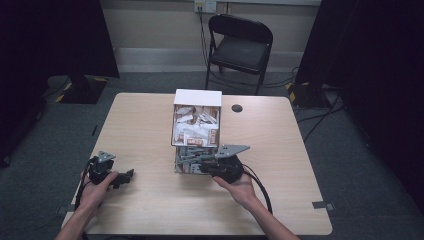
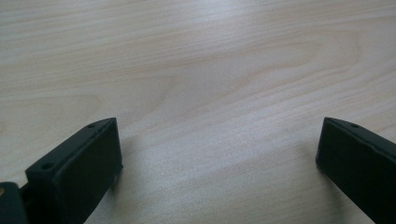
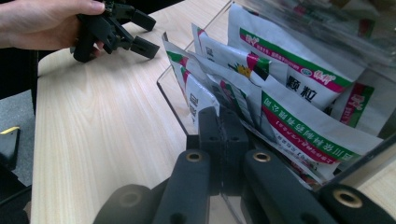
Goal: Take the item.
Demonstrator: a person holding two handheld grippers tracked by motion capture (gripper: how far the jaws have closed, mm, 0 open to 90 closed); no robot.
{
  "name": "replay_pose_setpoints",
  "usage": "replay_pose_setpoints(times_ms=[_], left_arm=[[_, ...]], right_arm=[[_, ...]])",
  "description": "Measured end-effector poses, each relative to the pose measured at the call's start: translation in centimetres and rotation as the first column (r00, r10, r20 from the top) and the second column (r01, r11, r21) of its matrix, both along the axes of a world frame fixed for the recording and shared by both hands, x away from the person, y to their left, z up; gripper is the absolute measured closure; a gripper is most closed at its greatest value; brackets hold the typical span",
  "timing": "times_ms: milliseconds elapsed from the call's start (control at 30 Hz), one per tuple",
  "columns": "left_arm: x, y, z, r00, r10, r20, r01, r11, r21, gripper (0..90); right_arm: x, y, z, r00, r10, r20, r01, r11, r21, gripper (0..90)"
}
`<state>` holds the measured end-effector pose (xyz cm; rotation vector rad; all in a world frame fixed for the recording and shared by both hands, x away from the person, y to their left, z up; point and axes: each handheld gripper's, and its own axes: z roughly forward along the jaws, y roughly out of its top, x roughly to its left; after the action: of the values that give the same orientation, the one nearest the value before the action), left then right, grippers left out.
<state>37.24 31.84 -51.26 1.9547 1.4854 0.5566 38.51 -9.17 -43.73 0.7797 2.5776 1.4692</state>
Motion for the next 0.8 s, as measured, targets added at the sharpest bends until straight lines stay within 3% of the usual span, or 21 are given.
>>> replay_pose_setpoints(times_ms=[800], left_arm=[[0.0, 0.0, 0.0, 1.0000, 0.000, 0.000, 0.000, 1.0000, 0.000, 0.0]], right_arm=[[-0.6, -0.8, 1.6, 0.9996, 0.012, 0.025, -0.014, 0.999, 0.050, 90.0]])
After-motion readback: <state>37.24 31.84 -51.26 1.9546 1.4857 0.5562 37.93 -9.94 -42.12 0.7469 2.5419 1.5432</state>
